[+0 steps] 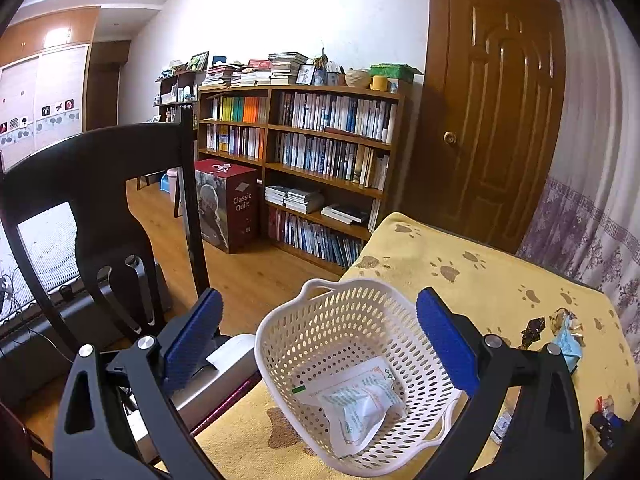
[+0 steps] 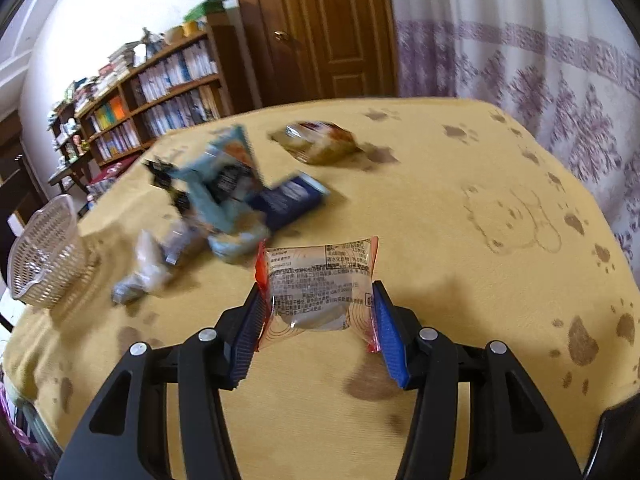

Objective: Organize snacks
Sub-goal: 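Carry the clear packet over the basket and open the right gripper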

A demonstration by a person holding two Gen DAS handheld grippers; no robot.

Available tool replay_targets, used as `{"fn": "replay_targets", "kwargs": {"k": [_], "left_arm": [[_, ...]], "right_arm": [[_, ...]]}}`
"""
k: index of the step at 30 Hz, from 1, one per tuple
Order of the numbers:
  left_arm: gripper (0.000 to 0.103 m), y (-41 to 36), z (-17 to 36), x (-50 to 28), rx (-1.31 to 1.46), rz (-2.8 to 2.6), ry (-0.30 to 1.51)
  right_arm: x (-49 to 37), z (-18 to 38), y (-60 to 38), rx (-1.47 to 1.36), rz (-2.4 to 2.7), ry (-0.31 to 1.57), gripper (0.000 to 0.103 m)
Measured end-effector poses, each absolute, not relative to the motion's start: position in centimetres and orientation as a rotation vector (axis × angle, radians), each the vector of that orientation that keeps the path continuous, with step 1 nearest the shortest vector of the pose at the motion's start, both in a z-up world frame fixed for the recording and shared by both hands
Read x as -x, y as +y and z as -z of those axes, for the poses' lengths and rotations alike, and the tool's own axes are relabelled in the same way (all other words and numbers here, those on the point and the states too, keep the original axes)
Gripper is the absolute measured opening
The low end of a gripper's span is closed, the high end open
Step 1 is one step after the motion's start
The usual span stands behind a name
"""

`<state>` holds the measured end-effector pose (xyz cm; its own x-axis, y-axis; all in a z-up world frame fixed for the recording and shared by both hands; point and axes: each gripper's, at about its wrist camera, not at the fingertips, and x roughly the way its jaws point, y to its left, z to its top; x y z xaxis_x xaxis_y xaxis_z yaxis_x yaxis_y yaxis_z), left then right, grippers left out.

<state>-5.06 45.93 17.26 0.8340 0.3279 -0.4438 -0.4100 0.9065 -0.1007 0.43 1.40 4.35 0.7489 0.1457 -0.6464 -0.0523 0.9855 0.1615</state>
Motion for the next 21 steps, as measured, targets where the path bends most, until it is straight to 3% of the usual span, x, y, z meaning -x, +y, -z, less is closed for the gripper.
{"fn": "replay_targets", "kwargs": {"k": [21], "left_arm": [[0.100, 48.8, -20.3, 8.5, 0.225, -0.466, 0.334]], "right_arm": [[1.0, -12.5, 27.5, 0.066, -0.617, 0.607, 0.053]]}}
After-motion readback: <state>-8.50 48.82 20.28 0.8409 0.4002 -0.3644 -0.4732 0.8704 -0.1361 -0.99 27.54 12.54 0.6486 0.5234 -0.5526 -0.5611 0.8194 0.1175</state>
